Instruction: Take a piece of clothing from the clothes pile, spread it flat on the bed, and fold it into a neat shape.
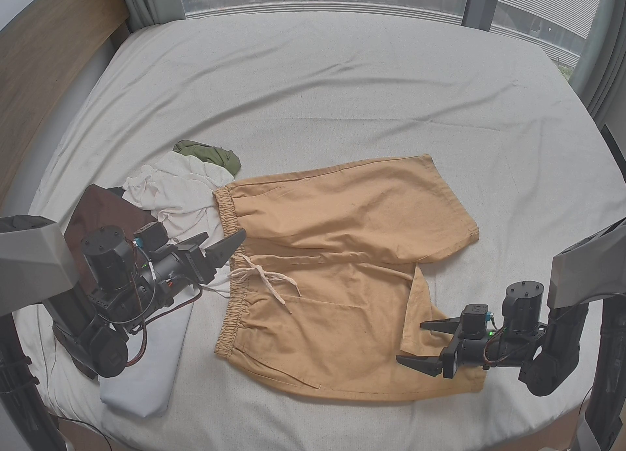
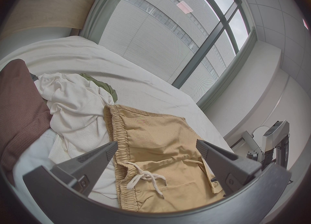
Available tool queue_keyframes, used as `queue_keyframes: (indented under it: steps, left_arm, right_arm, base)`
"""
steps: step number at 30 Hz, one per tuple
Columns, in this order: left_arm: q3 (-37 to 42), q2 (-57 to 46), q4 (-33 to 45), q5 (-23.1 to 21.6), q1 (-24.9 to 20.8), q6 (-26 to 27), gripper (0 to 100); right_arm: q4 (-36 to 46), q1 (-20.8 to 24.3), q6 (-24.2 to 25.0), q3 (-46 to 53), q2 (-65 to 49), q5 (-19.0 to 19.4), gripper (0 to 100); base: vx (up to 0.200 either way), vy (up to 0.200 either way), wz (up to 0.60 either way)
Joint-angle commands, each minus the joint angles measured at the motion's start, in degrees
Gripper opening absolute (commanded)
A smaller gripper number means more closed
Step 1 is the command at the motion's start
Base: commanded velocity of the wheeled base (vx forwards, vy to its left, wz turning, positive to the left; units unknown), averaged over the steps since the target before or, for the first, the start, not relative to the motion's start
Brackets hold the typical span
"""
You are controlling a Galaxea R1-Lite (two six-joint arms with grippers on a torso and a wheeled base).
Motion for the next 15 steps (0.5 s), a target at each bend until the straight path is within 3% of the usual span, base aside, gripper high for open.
queue_keyframes:
  steps: [1,15]
  left_arm:
    - [0.1,0.1,-0.1,0.0,-0.2,-0.1,100]
    - [0.0,-0.3,-0.1,0.0,-0.9,-0.1,100]
  right_arm:
    - [0.0,0.0,-2.6,-0.7,1.5,-0.1,100]
    - [2.4,0.2,-5.7,-3.0,2.2,-0.6,100]
  base:
    - [0.000,0.000,0.00]
    - [0.000,0.000,0.00]
